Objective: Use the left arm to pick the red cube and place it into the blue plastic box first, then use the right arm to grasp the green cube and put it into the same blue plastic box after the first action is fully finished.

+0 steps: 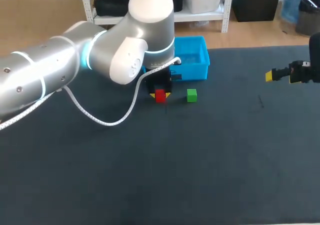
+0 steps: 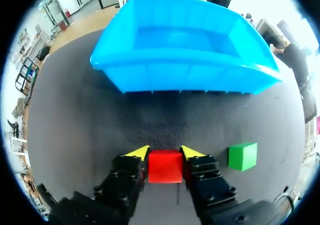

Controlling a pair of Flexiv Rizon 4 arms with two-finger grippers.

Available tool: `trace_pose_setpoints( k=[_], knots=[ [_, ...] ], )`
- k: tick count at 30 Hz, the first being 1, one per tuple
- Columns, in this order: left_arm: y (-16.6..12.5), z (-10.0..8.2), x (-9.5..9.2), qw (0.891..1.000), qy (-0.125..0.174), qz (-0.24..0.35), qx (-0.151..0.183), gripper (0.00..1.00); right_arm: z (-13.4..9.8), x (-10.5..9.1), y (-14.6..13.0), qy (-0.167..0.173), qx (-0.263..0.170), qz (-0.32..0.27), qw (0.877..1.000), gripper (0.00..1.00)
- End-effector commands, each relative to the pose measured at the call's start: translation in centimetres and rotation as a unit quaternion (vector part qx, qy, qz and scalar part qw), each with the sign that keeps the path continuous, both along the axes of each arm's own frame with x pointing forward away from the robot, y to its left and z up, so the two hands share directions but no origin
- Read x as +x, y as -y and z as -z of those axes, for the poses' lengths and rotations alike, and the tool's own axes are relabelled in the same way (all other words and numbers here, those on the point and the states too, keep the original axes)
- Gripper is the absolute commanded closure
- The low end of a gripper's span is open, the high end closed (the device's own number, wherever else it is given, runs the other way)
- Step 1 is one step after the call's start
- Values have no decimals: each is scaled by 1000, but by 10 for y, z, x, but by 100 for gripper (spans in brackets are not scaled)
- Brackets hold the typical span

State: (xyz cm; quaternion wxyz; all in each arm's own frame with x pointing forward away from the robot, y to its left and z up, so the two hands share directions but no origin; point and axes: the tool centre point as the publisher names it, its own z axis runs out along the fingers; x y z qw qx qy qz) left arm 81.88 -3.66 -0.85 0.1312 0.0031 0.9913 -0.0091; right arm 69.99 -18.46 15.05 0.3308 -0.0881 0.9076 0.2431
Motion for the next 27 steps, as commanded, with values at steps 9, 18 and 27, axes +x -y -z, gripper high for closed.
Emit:
trace_pose_setpoints(
  k=[9, 18, 27],
  knots=[
    [0, -4, -1, 1000, 8, 2, -3, 100, 0, 0, 0, 0, 0, -1, 1000, 0],
    [-2, -36, -6, 999, 35, 9, -15, 100, 0, 0, 0, 0, 0, -1, 1000, 0],
    [-5, -76, -14, 998, 56, 18, -30, 100, 0, 0, 0, 0, 0, -1, 1000, 0]
  ],
)
